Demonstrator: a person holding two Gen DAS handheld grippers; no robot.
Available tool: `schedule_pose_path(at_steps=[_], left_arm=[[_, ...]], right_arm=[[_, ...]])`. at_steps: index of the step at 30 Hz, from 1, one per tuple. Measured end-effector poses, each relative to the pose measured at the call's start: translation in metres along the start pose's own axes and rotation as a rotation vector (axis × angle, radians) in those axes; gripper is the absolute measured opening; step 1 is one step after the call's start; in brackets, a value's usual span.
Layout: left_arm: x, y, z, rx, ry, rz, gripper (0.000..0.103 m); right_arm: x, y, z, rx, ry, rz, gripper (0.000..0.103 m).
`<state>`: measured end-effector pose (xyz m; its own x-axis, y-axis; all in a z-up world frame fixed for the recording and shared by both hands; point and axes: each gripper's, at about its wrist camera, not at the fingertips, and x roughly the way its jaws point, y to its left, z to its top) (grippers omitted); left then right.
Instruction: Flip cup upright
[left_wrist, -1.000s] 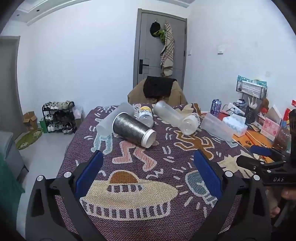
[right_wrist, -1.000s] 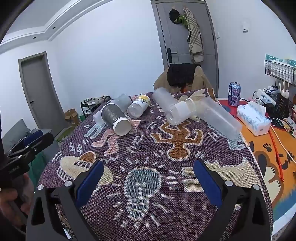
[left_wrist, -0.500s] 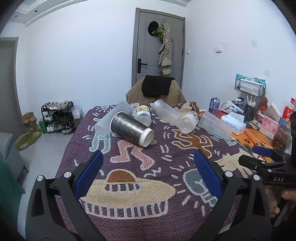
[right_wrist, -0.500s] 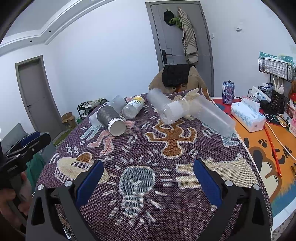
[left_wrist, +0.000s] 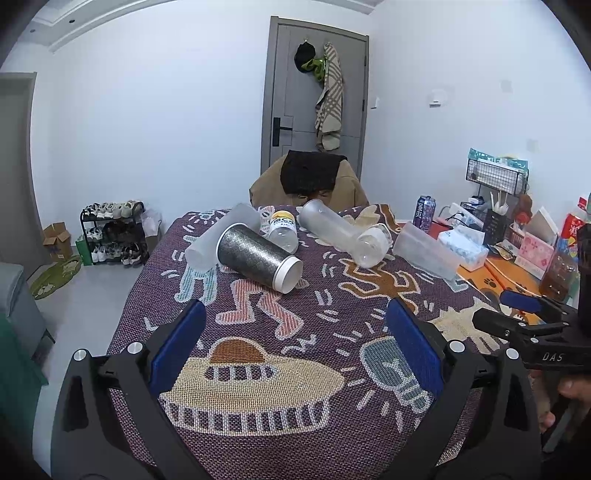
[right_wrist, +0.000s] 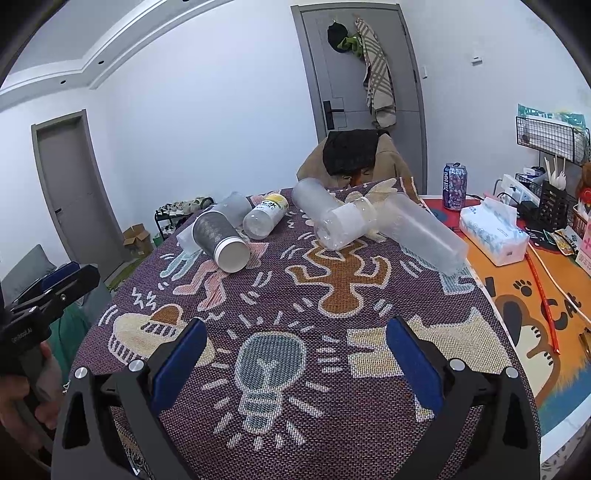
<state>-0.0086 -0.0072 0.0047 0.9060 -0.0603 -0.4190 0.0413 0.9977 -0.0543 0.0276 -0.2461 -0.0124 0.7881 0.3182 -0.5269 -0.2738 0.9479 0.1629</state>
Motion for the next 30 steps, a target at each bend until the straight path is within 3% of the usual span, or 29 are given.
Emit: schedule_pose_path(at_steps=[30], left_arm=[[0.0029,0.0078,0.0001,-0.027,0.014,-0.001,0.097]], right_arm=[[0.0022,0.0007,0.0062,-0.002,0.003,0.021,0.095]])
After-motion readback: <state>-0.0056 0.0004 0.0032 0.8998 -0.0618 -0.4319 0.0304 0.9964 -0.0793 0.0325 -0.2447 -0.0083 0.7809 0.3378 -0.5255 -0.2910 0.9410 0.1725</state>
